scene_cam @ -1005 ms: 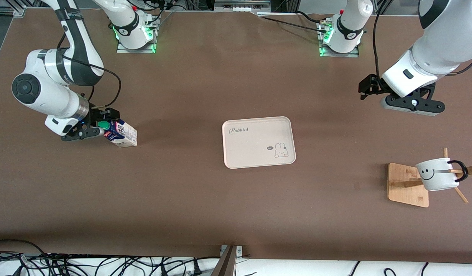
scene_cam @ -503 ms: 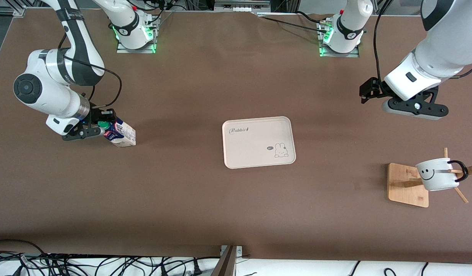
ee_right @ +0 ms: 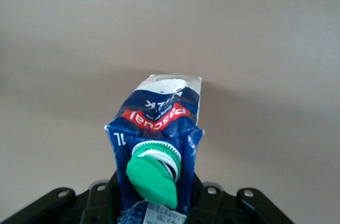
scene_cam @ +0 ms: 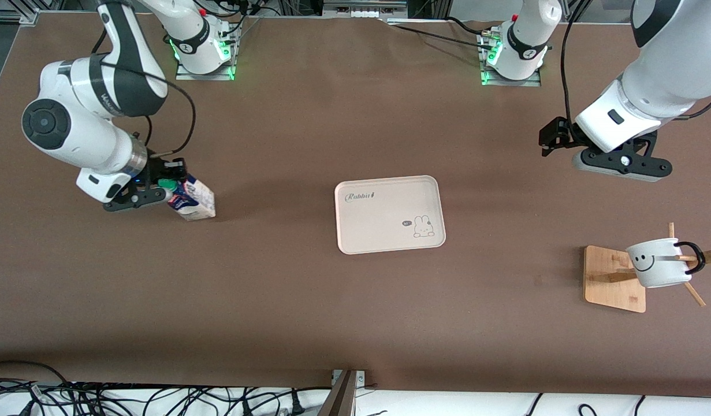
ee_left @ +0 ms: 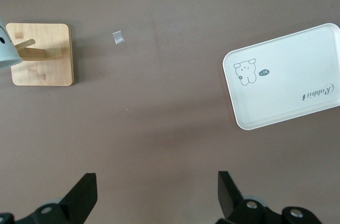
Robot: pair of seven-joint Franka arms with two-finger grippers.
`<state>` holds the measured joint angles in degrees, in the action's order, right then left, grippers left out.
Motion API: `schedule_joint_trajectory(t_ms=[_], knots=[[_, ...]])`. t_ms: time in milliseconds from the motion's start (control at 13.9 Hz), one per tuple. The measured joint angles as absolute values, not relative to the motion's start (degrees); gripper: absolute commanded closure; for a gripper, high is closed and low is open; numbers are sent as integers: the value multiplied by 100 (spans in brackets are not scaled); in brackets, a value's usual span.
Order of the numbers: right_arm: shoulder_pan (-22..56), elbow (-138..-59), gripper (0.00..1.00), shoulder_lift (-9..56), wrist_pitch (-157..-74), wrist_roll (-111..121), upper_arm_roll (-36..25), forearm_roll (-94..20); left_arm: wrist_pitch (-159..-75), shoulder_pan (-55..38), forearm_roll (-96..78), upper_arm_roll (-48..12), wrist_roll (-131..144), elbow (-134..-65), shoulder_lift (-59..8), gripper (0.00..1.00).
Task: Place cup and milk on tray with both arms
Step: 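Carry the carton onto the white tray and open the right gripper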
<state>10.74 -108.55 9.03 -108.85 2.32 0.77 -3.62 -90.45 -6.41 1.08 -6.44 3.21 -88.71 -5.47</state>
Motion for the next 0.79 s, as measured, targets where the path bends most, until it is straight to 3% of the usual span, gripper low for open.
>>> schedule_joint_trajectory(t_ms=[359,790], knots=[[2075,-9998,56,1406,-10679,-994,97,-1075,-9037,-659,108,-639,325,-8855,-553,0],[3654,-8284,55,2917,-10850,-2858,109,-1086,-8984,-666,108,-636,325,-8844,-553,0]])
